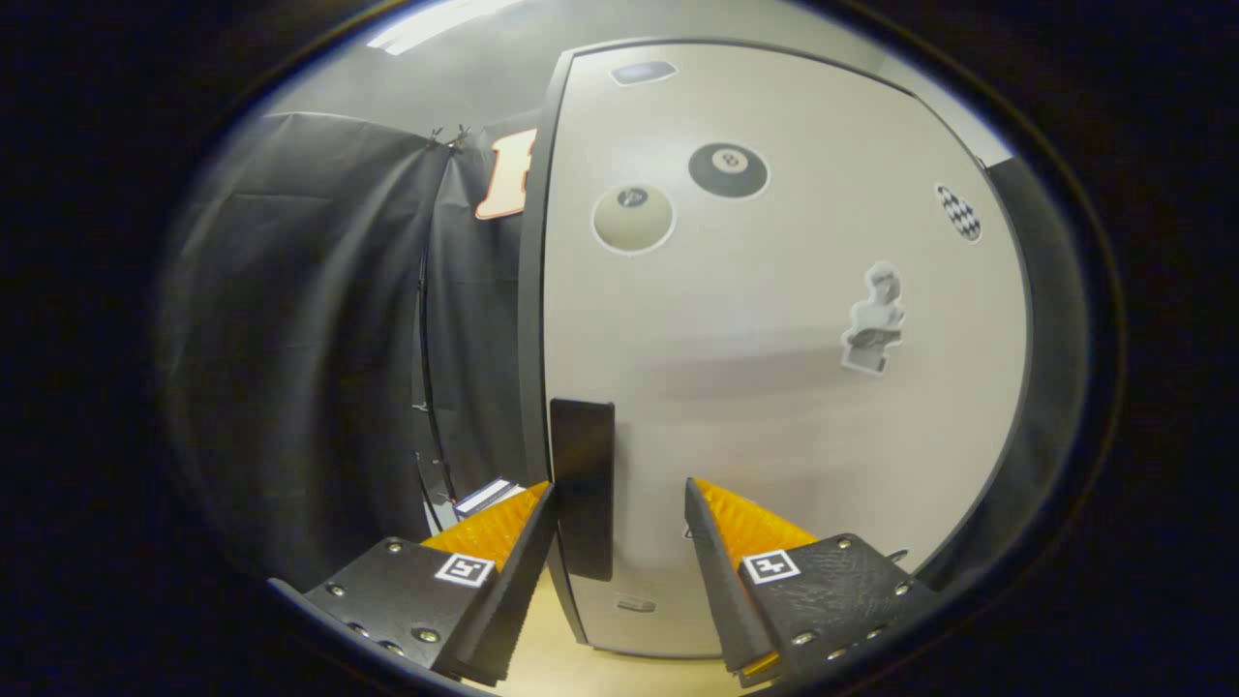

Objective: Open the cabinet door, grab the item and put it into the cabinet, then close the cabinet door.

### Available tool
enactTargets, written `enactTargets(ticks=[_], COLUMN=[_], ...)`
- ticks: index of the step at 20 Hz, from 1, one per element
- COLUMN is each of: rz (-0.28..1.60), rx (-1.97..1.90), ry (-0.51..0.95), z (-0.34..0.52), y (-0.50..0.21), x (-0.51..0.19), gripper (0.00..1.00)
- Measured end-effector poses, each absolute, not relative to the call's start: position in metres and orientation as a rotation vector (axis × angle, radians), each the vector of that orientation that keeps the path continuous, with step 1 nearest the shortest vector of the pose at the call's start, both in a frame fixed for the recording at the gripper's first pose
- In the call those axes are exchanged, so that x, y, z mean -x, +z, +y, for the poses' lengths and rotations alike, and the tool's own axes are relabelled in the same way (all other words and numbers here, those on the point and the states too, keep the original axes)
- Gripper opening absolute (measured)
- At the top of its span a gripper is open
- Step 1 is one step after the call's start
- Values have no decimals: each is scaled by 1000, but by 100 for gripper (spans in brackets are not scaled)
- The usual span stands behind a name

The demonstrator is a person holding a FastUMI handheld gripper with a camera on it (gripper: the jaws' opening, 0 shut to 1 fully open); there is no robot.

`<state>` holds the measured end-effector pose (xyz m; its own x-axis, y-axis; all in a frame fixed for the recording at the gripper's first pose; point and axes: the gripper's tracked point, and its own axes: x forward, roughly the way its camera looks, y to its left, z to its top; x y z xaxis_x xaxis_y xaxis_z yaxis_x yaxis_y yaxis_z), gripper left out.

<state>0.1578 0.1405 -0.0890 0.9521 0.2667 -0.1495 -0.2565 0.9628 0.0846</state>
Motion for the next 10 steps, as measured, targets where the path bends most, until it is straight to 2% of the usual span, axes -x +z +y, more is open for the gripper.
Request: enactTargets(ticks=[10], rz=[22], rx=[-55], ry=[110], z=[22], y=[-9], x=[-127], gripper=[78])
